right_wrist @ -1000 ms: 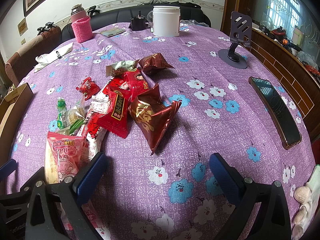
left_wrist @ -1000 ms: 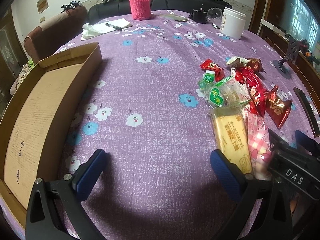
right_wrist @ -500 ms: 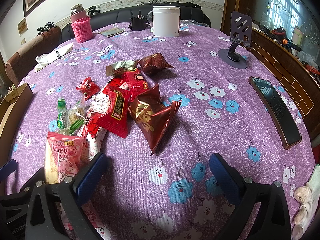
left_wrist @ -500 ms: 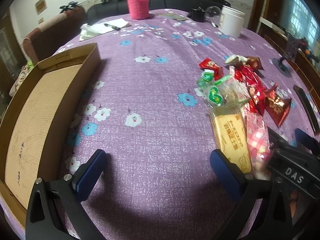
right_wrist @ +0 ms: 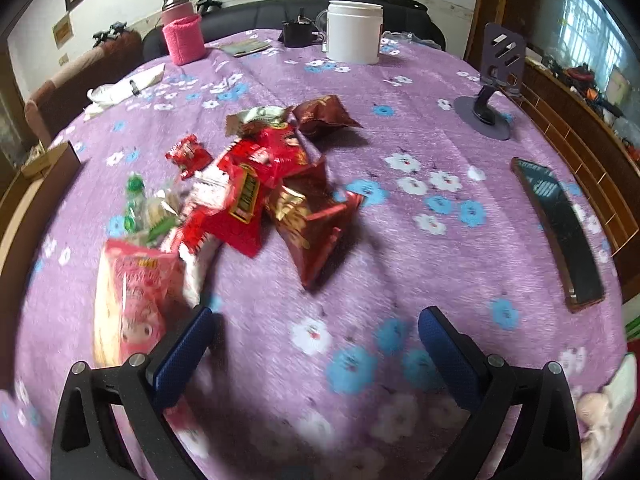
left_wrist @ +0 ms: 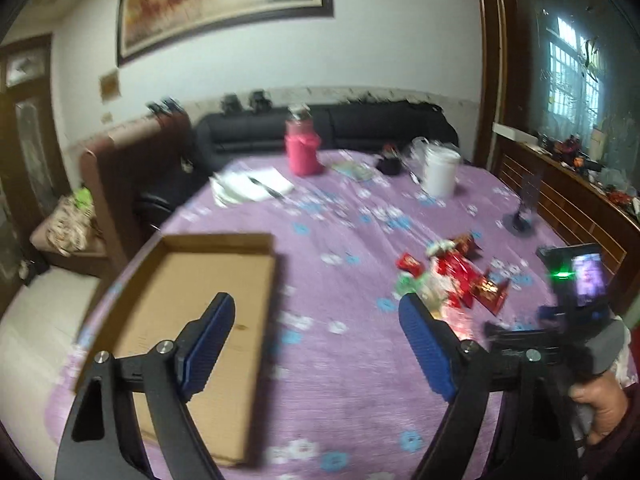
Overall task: Organize snacks
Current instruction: 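Grasp the yellow biscuit pack with the left tool while the right tool grasps the pink bar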
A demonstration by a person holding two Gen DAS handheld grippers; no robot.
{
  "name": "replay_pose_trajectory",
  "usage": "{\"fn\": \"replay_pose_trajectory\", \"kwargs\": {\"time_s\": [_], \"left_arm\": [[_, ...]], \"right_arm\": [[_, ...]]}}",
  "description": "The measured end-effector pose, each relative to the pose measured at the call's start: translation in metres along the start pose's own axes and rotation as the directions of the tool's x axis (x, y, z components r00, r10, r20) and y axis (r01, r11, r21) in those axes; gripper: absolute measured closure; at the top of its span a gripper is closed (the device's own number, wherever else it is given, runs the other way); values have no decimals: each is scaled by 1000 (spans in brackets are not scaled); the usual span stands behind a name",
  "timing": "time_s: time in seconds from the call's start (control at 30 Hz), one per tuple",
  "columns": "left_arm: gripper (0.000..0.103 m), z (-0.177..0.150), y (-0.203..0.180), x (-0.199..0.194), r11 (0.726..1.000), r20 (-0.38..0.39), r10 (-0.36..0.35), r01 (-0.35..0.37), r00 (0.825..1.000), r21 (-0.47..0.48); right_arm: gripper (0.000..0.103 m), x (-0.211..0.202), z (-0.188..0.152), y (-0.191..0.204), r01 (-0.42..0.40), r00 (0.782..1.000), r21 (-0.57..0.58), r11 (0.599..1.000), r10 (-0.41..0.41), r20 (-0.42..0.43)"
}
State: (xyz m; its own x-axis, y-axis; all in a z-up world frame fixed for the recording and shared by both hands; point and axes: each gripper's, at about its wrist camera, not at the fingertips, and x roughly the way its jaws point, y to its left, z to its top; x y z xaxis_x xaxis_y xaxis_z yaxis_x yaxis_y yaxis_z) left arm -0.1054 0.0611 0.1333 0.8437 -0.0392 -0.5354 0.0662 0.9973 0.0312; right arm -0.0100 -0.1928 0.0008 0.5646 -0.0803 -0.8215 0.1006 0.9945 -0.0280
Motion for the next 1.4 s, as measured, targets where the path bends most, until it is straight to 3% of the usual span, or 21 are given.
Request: {"fn": "replay_pose_trajectory", "kwargs": {"time_s": [0.13, 0.27, 0.4, 0.47, 0.53, 0.6, 0.67, 0.73, 0.83, 0.97, 1.07, 1.17, 1.23, 1.4], "left_arm": [[19, -1, 18, -21, 998, 39, 1, 1, 999, -60], [19, -4, 22, -36, 996, 82, 43, -35, 996, -85], [19, 1, 20, -66, 992, 196, 112, -97, 974, -86], [2, 4, 21, -80, 990, 250, 129, -110, 959, -89], [0, 6, 21, -85, 991, 263, 125, -108, 957, -76], [0, 7, 20, -83, 994, 240, 108, -96, 965, -58], [0, 5, 19, -74, 996, 205, 79, -71, 976, -45], [0, 4, 20, -61, 998, 148, 60, -54, 987, -43], [3, 0, 26, -47, 998, 89, 13, -7, 996, -63], [22, -7, 34, -24, 994, -1, -47, 47, 999, -101], [24, -11, 41, -3, 978, -82, -146, 131, 986, -163], [25, -15, 34, 19, 969, -142, -197, 170, 970, -181], [25, -18, 20, 35, 970, -183, -212, 183, 960, -163], [25, -24, -18, 69, 964, -271, -260, 230, 927, -137]], "right_arm": [[1, -49, -4, -14, -10, 991, 3, 1000, 9, 134], [1, -92, -7, -20, -92, 974, -13, 996, 93, 207], [1, -122, -14, -25, -198, 941, 14, 980, 186, 285], [1, -132, -17, -28, -281, 915, 39, 959, 255, 313], [1, -124, -17, -26, -341, 911, 51, 939, 316, 265], [8, -111, -17, -16, -356, 919, 36, 934, 343, 193], [27, -95, -19, -3, -348, 930, 16, 937, 343, 131], [40, -77, -20, 8, -354, 934, 27, 935, 351, 72], [42, -61, -22, 16, -364, 931, 35, 931, 362, 37], [43, -48, -18, 33, -329, 944, 18, 944, 328, 18], [49, -32, -14, 39, -290, 957, 26, 957, 290, -11], [71, -16, -13, 39, -295, 954, 41, 955, 297, -43], [78, -13, -13, 36, -296, 954, 45, 954, 297, -41], [78, -20, -22, 19, -251, 967, 33, 967, 252, -40]]}}
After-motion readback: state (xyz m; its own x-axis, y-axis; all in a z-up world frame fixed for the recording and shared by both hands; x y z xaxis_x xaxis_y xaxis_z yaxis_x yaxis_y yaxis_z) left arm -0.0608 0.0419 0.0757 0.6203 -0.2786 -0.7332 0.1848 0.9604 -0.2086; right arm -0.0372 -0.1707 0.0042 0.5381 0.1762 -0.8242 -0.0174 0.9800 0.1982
